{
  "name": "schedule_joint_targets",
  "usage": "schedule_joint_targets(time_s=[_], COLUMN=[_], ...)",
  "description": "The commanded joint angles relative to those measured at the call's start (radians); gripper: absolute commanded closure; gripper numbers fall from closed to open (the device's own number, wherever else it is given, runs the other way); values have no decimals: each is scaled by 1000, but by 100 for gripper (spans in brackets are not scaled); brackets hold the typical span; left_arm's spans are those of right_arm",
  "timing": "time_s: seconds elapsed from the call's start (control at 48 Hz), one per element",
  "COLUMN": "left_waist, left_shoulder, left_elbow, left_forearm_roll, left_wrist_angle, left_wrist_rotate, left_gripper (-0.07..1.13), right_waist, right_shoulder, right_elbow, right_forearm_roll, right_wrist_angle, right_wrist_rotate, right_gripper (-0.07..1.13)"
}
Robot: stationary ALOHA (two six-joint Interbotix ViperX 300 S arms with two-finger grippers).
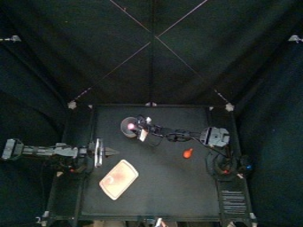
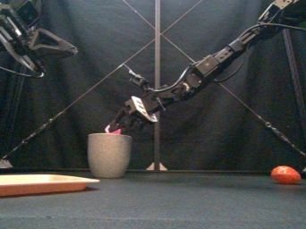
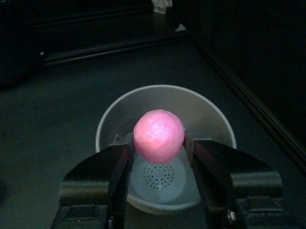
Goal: Pick the pink ball then place it in the grey bowl
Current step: Drop pink ball in the grey bowl and return to neutral
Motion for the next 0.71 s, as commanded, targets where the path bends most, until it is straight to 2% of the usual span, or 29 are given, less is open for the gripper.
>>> schedule_joint_targets(time_s=[0.021, 0.125, 0.438, 0.708], left_waist=[3, 5, 5, 8], left_shoulder=[5, 3, 5, 5], left_elbow=[-12, -12, -12, -12], left_forearm_roll=[-2, -2, 0, 0], left_wrist_angle=[-8, -8, -8, -8], left_wrist_rotate=[0, 0, 0, 0], left_gripper=[101, 101, 101, 101], right_waist=[-2, -2, 2, 5], right_shoulder=[-23, -31, -49, -51], right_elbow=[-21, -14, 8, 15], right_forearm_roll=[3, -2, -6, 3], right_wrist_angle=[9, 8, -26, -34], right_wrist_rotate=[0, -2, -3, 0], right_gripper=[26, 21, 19, 9])
